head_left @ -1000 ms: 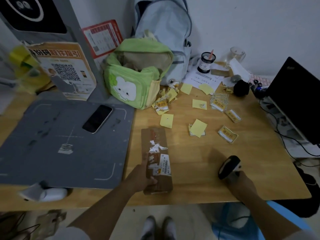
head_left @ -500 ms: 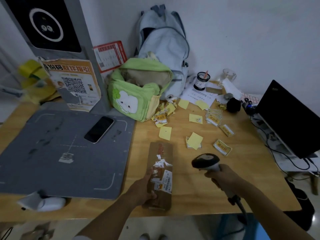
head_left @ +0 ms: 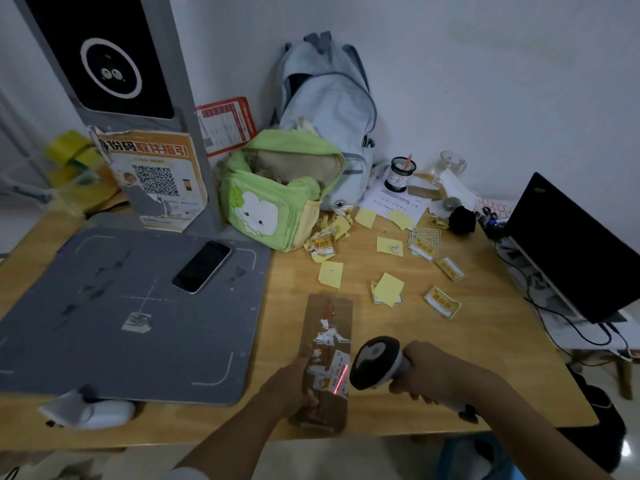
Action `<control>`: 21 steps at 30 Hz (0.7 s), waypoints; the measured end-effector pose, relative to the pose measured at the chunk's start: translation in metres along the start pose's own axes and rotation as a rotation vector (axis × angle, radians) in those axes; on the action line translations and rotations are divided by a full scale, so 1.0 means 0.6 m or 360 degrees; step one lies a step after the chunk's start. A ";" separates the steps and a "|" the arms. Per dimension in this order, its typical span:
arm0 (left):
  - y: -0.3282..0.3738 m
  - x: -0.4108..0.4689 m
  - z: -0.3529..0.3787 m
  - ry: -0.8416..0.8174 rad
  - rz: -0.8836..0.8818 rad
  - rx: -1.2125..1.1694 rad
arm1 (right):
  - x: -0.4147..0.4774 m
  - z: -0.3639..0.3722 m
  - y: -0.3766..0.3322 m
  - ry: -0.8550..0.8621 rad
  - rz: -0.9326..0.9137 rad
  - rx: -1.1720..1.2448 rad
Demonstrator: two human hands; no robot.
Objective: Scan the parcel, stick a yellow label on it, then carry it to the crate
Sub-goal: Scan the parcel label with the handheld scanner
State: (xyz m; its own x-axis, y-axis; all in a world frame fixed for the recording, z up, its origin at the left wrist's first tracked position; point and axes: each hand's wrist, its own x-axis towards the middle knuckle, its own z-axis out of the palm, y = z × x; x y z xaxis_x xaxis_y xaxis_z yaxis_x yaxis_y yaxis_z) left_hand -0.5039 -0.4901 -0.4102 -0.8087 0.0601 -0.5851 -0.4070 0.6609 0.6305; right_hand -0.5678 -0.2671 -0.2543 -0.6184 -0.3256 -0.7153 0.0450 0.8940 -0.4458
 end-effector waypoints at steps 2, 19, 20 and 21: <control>0.000 0.000 0.000 0.0007 -0.0001 0.0019 | -0.004 -0.001 -0.002 -0.0013 0.0001 0.0013; -0.002 0.000 0.000 -0.0017 -0.0023 -0.0021 | 0.014 0.002 -0.004 0.0109 -0.0035 -0.0204; -0.002 0.000 0.000 -0.0019 -0.0023 -0.0020 | 0.017 0.003 -0.003 0.0125 -0.0047 -0.0238; -0.001 0.000 0.000 -0.0023 -0.0021 -0.0018 | 0.020 0.004 -0.002 0.0135 -0.0057 -0.0282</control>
State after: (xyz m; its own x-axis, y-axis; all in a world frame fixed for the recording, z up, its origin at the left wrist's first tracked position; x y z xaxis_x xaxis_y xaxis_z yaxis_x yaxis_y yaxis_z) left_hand -0.5034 -0.4907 -0.4107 -0.7971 0.0620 -0.6007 -0.4225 0.6534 0.6281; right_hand -0.5733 -0.2729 -0.2639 -0.6813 -0.3379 -0.6494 -0.1124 0.9249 -0.3632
